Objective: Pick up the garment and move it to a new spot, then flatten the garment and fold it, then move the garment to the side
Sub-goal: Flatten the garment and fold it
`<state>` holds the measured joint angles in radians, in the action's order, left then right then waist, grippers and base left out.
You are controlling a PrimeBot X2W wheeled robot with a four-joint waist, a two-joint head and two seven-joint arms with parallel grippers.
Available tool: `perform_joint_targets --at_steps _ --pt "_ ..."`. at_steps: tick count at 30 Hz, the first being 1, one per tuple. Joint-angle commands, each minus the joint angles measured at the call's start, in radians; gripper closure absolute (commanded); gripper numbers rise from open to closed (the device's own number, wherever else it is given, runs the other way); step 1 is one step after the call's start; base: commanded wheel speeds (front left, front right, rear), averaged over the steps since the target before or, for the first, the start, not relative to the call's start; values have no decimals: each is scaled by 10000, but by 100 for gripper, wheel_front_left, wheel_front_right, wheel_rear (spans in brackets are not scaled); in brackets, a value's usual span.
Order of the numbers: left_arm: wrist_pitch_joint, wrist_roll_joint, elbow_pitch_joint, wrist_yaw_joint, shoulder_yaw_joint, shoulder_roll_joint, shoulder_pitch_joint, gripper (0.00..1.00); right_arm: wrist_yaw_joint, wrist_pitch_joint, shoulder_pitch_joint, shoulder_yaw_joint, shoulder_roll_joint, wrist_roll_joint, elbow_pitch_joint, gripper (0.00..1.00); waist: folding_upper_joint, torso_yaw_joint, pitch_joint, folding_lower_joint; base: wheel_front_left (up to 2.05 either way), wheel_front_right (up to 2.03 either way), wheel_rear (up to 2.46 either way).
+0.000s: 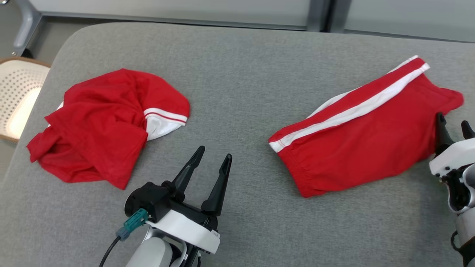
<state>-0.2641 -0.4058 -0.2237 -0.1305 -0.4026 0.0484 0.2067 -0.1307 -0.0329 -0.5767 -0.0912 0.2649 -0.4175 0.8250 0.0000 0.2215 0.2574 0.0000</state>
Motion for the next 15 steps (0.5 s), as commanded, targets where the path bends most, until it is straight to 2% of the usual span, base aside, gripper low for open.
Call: perform_joint_targets --at_steps 1,7,10,15 --pt "-3 13 47 -3 -16 35 142 0 1 164 -278 -94 176 -107 331 0 0 278 221 0 0 0 0" --pt "-3 0 95 -3 -244 36 280 0 1 742 -948 62 571 -21 1391 0 0 587 464 0 0 0 0" --pt "-3 -54 108 -3 -437 39 283 0 3 914 -1196 -179 681 -101 2003 0 0 716 495 0 0 0 0" --pt "-3 -156 126 -3 -574 36 224 0 1 1033 -1499 -135 688 -42 2516 0 0 830 504 0 0 0 0"
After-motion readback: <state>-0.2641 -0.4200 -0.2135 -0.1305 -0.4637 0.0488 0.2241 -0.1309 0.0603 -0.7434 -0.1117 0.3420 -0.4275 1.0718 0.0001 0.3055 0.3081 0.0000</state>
